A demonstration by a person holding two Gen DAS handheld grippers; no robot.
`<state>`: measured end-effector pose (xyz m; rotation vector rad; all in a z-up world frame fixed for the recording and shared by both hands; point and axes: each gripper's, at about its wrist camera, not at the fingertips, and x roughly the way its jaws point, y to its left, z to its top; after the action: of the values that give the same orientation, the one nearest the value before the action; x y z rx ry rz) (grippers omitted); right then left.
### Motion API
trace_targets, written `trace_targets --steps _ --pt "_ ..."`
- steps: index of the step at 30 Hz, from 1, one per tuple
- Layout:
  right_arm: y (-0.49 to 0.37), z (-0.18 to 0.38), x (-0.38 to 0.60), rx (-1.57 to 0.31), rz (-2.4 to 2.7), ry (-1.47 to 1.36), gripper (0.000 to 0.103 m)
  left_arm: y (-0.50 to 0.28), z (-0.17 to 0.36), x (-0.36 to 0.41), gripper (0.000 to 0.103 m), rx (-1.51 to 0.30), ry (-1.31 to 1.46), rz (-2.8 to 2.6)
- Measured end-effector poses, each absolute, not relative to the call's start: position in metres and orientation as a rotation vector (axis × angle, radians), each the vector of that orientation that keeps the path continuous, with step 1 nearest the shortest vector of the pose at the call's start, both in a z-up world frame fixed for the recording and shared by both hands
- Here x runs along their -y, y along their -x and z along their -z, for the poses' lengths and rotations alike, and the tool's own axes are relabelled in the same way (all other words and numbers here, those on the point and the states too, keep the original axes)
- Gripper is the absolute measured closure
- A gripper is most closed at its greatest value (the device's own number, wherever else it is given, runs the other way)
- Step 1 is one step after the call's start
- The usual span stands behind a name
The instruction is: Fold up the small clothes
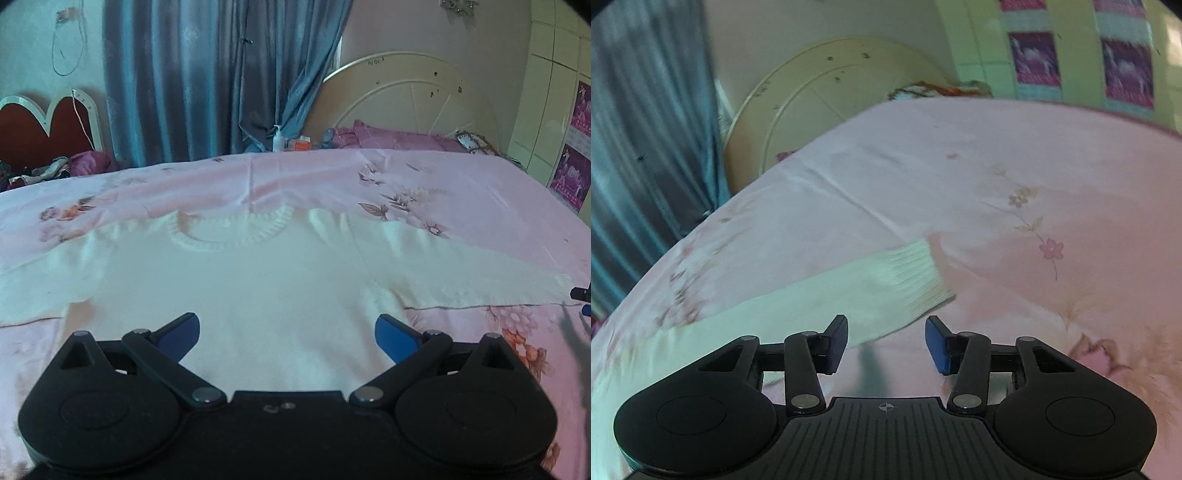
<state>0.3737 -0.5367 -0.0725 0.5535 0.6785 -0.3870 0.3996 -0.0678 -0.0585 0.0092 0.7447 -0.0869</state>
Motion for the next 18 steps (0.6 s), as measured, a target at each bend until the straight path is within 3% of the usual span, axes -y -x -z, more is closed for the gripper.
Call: trace_targets --steps 7,10,12,18 --pt "-0.377 0.086 0.559 -0.663 0.406 -0.598 0.06 -0.412 0.069 0.081 0.002 -0.776 -0.025 0.088" --pt "-0.379 0.087 0.555 -0.666 0.43 -0.58 0.077 -0.413 0.068 0.071 0.001 -0.77 -0.049 0.057" --pt "-0.385 0.086 0.555 -0.675 0.425 -0.569 0.101 -0.413 0.068 0.058 0.0 -0.777 -0.067 0.027" --pt "-0.414 0.043 0.475 -0.63 0.251 -0.404 0.101 -0.415 0.079 -0.007 0.001 -0.832 -0.052 0.024"
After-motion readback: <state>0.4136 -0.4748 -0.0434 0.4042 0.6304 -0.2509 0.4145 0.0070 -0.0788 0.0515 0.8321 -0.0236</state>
